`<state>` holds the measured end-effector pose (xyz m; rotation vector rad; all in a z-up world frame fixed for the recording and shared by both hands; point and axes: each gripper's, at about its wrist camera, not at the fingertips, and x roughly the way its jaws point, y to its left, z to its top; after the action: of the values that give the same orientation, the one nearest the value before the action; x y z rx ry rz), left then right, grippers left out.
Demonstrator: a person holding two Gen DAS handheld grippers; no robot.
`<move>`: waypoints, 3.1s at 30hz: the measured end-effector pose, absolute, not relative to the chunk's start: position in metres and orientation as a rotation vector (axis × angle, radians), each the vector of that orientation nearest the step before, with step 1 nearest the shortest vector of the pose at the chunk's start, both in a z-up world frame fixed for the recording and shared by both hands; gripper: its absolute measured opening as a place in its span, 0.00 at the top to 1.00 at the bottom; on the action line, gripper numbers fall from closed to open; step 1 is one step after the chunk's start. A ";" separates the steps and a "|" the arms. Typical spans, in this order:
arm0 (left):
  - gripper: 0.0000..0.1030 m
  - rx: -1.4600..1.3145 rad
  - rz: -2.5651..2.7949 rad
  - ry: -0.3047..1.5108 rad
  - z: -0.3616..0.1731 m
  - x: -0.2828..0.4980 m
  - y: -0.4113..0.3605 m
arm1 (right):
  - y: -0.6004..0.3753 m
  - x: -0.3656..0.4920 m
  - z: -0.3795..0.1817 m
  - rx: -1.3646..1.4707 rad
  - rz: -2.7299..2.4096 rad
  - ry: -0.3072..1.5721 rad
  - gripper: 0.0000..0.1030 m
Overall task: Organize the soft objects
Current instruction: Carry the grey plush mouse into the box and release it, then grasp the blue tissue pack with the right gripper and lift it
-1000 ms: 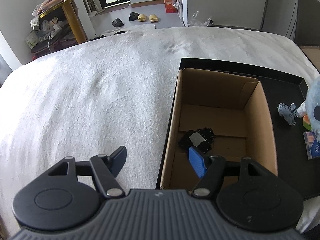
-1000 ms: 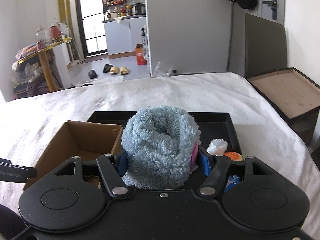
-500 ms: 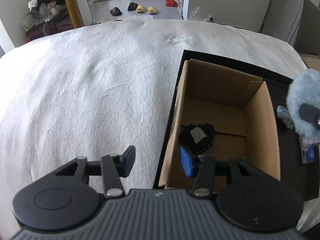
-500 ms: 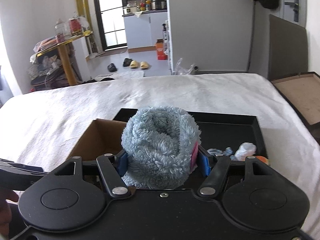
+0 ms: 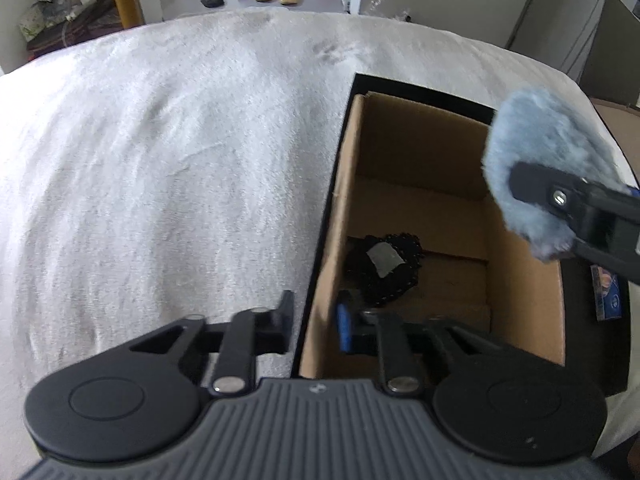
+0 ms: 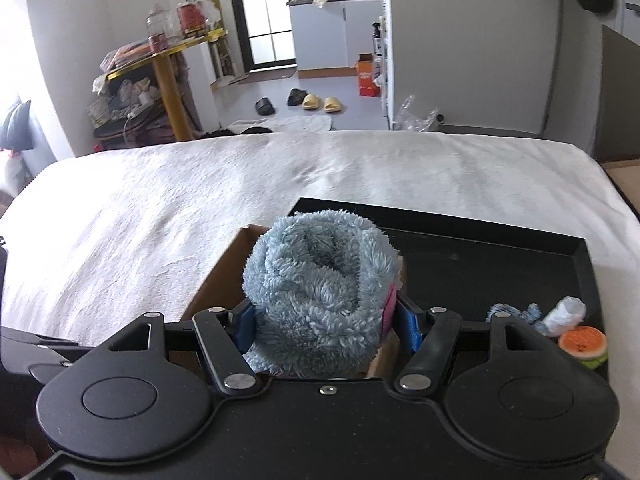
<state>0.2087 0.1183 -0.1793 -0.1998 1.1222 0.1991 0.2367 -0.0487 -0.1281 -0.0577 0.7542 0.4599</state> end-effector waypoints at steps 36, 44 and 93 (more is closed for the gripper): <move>0.69 -0.122 0.255 1.042 -0.157 0.196 0.102 | -0.125 0.208 -0.146 -0.017 0.302 0.801 0.29; 0.49 -0.050 0.294 1.001 -0.148 0.195 0.091 | -0.161 0.202 -0.154 0.018 0.245 0.801 0.29; 0.45 0.268 0.467 1.128 -0.171 0.236 0.034 | -0.227 0.260 -0.244 0.038 0.132 0.797 0.38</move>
<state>0.2356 0.0340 -0.1712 0.2682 1.1279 0.4671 0.2601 -0.2270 -0.2440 0.0377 0.7973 0.1322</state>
